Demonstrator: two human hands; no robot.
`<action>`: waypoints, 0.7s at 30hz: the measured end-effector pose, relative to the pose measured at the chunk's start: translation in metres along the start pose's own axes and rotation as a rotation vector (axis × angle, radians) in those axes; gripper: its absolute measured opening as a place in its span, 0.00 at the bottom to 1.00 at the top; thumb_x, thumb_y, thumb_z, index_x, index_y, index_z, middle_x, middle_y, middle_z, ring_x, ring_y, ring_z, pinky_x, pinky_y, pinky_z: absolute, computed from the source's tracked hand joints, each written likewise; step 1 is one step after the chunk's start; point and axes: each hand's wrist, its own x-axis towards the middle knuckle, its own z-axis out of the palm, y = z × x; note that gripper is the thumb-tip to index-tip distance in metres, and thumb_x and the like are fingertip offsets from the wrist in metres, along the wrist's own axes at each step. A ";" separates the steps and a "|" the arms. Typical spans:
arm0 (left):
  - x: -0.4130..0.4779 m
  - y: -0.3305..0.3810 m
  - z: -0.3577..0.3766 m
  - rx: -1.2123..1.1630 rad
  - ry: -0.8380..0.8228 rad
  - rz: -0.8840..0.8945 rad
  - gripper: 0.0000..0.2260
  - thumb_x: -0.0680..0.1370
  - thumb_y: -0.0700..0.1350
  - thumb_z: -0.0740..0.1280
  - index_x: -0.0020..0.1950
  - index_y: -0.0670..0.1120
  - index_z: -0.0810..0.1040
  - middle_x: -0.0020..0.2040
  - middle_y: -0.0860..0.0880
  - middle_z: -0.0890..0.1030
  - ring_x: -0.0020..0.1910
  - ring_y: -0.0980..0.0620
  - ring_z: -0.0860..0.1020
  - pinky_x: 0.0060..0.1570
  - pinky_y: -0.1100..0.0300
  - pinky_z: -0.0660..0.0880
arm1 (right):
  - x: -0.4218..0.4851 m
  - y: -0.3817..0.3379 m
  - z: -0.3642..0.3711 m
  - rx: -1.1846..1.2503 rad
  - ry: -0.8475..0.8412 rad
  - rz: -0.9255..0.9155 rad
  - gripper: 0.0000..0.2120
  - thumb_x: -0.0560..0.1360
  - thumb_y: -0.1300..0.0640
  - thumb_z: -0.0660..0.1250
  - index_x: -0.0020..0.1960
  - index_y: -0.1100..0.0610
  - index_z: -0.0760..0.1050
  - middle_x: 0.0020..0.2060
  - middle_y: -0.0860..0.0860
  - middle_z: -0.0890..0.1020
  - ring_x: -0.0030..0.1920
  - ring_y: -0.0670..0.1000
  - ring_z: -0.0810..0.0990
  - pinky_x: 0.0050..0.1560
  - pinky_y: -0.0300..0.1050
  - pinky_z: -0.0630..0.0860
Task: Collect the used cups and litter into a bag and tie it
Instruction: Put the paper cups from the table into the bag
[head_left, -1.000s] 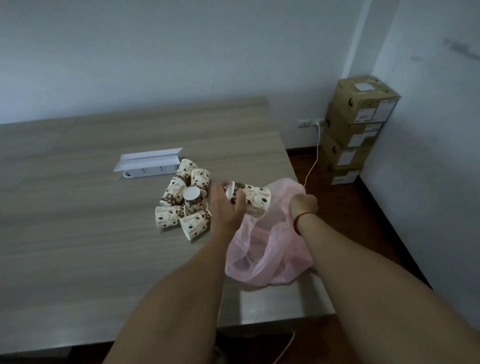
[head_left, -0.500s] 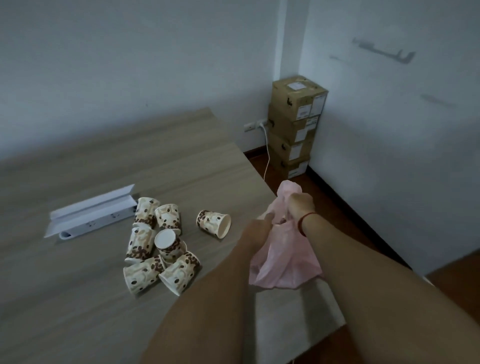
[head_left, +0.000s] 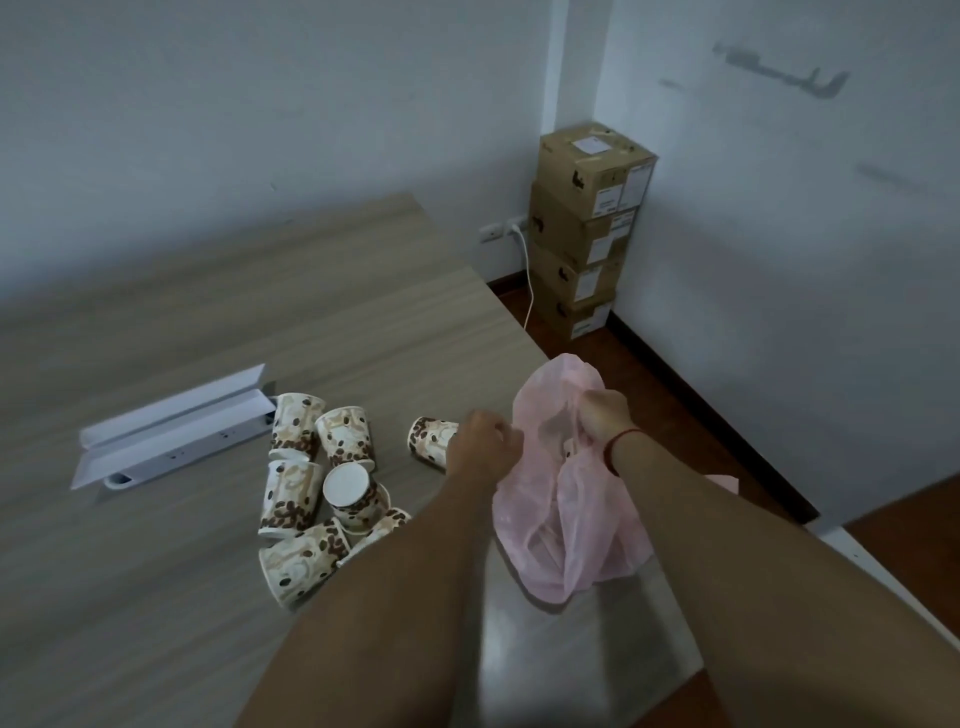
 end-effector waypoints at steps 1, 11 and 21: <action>0.006 -0.001 -0.005 -0.027 0.056 0.023 0.08 0.75 0.38 0.63 0.48 0.42 0.82 0.52 0.44 0.81 0.54 0.44 0.78 0.51 0.55 0.73 | 0.002 -0.001 0.004 -0.004 0.000 0.000 0.15 0.77 0.60 0.59 0.62 0.64 0.73 0.34 0.53 0.74 0.32 0.50 0.72 0.28 0.41 0.66; 0.035 -0.056 -0.027 0.584 -0.221 0.026 0.31 0.71 0.47 0.73 0.72 0.50 0.66 0.71 0.46 0.69 0.71 0.43 0.64 0.67 0.50 0.65 | 0.030 0.001 0.036 -0.131 -0.025 -0.019 0.17 0.81 0.58 0.55 0.65 0.66 0.70 0.36 0.52 0.71 0.44 0.52 0.73 0.44 0.42 0.72; 0.033 -0.022 -0.036 -0.152 0.140 -0.089 0.28 0.70 0.60 0.73 0.59 0.40 0.75 0.54 0.44 0.79 0.50 0.49 0.77 0.47 0.58 0.71 | 0.026 -0.015 0.017 0.012 0.018 0.031 0.07 0.78 0.60 0.59 0.44 0.61 0.72 0.36 0.54 0.73 0.35 0.53 0.73 0.35 0.42 0.69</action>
